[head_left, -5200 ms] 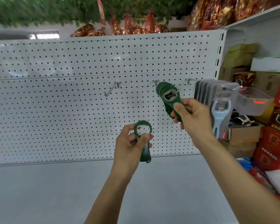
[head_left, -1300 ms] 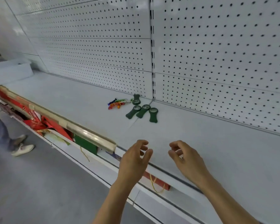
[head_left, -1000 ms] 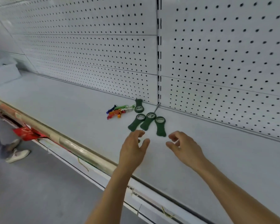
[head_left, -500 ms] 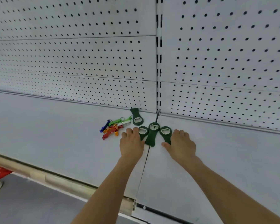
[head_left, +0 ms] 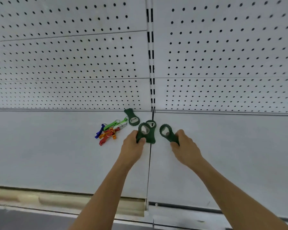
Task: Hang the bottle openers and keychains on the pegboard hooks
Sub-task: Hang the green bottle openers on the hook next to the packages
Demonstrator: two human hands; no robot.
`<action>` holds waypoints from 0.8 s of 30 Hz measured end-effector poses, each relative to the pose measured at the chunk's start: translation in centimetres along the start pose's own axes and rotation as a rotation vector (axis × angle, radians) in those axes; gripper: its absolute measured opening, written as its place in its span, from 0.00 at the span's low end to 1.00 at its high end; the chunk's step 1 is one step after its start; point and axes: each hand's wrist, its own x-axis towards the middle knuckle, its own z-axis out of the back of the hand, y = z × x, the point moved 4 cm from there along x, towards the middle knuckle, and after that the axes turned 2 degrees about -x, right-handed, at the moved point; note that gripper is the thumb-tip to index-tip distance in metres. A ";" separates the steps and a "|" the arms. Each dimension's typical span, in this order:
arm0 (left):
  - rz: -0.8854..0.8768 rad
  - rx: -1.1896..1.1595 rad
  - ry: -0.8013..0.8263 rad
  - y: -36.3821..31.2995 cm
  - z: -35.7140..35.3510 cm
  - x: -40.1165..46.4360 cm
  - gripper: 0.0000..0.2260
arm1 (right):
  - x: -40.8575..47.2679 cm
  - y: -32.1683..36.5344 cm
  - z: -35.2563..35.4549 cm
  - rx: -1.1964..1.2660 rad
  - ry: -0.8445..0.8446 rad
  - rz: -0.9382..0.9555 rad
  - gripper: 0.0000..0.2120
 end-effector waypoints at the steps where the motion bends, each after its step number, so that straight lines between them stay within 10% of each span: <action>1: -0.008 -0.084 -0.003 -0.6 -0.2 -1.0 0.03 | -0.7 -0.4 0.2 0.093 -0.008 0.006 0.05; 24: -0.311 -0.375 0.286 -20.4 -27.3 -29.3 0.02 | -28.0 -27.5 21.0 0.471 -0.472 0.044 0.04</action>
